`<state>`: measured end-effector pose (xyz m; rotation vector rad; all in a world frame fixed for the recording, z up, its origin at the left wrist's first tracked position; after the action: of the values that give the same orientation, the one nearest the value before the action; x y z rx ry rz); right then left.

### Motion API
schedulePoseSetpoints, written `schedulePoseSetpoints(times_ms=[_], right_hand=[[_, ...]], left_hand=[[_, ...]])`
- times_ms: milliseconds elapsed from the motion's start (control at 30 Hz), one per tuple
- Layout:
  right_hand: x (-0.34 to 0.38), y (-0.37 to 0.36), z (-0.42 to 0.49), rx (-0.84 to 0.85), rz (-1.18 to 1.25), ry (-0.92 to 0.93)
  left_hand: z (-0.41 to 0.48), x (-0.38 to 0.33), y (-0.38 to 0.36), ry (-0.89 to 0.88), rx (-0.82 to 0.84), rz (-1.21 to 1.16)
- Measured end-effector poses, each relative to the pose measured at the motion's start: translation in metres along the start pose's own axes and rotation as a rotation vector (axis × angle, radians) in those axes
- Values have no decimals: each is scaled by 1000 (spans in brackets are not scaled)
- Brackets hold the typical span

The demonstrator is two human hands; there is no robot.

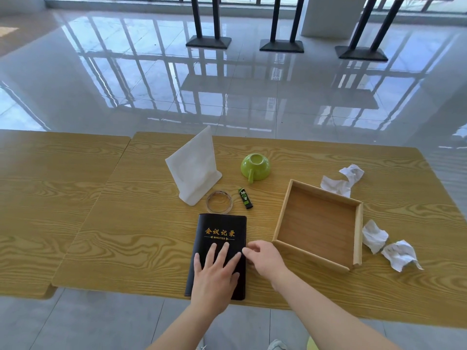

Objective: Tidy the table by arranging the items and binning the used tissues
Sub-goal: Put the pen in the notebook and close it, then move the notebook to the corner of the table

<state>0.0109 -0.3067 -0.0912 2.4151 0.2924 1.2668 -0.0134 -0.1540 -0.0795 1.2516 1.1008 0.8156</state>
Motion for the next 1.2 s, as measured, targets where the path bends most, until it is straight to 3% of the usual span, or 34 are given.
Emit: schedulePoseSetpoints(times_ms=[167,267,533,933,1200], right_hand=[[8,-5,-6,-75,-280,103],[12,-6,-7,-157,-317,120],[14,-18,-7,-210,-423,108],[1,-16,-12,-210,-157,-4],[8,5,-17,-249,-47,51]], left_hand=[[-1,10,16,28,-61,-147],[-6,37,24,163,-142,-207],[-4,53,11,374,11,-270],[1,58,18,434,2,-419],[6,42,34,401,-77,-474]])
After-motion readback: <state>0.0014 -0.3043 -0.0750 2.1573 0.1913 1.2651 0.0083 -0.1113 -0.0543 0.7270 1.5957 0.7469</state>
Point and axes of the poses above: each hand's wrist, its own z-axis towards the middle knuckle, its own y-axis out of the back of the hand, x = y × z, the point moved 7 cm from there along z, towards the middle knuckle, and after that the axes turned 9 degrees about -x, right-handed, at the moved point
